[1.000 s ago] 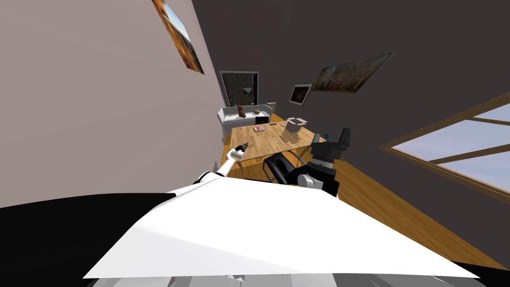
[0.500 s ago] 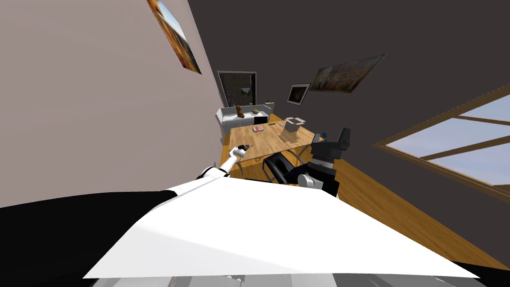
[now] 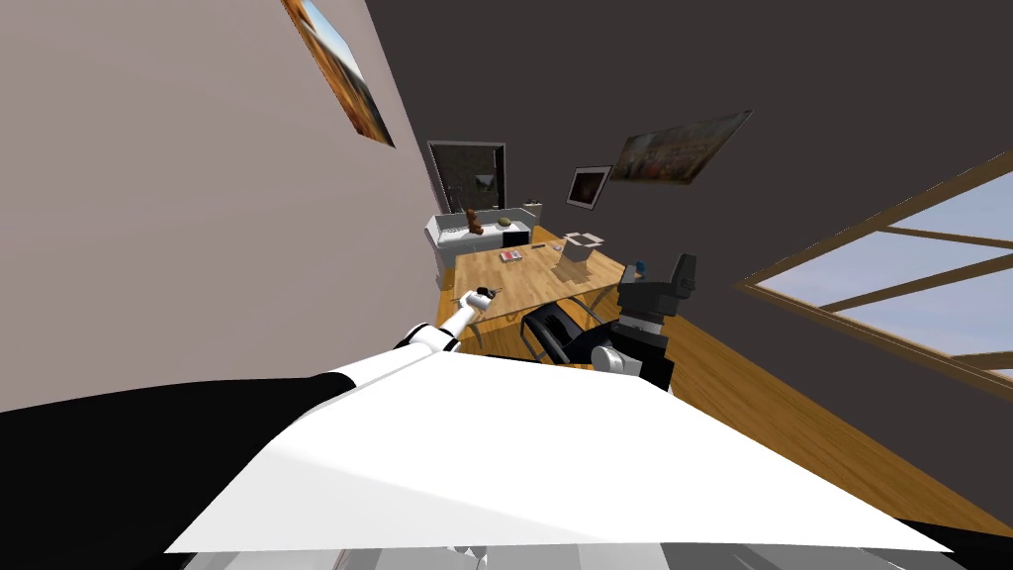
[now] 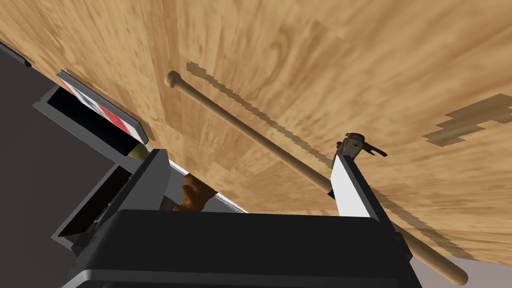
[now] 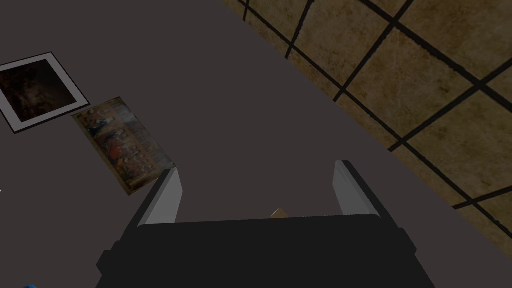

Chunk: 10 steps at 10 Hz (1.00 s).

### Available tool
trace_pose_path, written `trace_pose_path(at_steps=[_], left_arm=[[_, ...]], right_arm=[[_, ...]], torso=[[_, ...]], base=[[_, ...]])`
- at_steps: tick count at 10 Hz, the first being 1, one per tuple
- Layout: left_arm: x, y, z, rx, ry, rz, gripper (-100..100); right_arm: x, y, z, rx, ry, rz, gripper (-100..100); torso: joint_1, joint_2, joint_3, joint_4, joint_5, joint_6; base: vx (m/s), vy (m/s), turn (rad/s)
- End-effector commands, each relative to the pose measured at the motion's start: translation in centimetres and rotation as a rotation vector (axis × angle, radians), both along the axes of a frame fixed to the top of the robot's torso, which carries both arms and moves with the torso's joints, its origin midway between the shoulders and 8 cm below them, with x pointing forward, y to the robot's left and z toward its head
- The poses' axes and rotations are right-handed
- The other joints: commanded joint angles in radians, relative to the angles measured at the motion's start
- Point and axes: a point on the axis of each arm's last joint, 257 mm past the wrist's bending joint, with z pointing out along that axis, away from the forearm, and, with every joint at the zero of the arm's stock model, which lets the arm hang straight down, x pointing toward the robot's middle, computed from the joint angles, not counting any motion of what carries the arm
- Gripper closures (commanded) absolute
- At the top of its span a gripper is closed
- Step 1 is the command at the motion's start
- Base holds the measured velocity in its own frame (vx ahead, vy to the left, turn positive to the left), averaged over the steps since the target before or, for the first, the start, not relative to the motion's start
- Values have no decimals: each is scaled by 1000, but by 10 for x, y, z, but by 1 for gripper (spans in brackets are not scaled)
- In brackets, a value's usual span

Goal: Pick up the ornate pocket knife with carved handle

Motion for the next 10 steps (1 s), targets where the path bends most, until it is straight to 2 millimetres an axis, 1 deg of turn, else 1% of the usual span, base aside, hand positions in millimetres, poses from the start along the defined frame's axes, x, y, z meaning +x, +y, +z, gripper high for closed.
trace_pose_path(at_steps=[1, 4, 5, 8, 9, 10], left_arm=[[-6, 2, -9, 31, 52, -10, -100], [-19, 9, -25, 86, 143, -21, -100], [-19, 9, -25, 86, 143, -21, -100], [-37, 22, -39, 156, 249, -31, -100], [-41, 26, -40, 174, 274, -34, -100], [-39, 25, -39, 173, 271, -35, -100]], right_arm=[[0, 0, 0, 0, 0, 0, 0], [0, 0, 0, 0, 0, 0, 0], [0, 0, 0, 0, 0, 0, 0], [0, 0, 0, 0, 0, 0, 0], [0, 0, 0, 0, 0, 0, 0], [0, 0, 0, 0, 0, 0, 0]], torso=[[0, 0, 0, 0, 0, 0], [0, 0, 0, 0, 0, 0], [0, 0, 0, 0, 0, 0], [0, 0, 0, 0, 0, 0], [1, 0, 0, 0, 0, 0], [1, 0, 0, 0, 0, 0]], base=[[5, 15, -58], [7, 18, -49], [1, 12, -23], [6, 19, -59], [7, 28, -47], [2, 19, -8]])
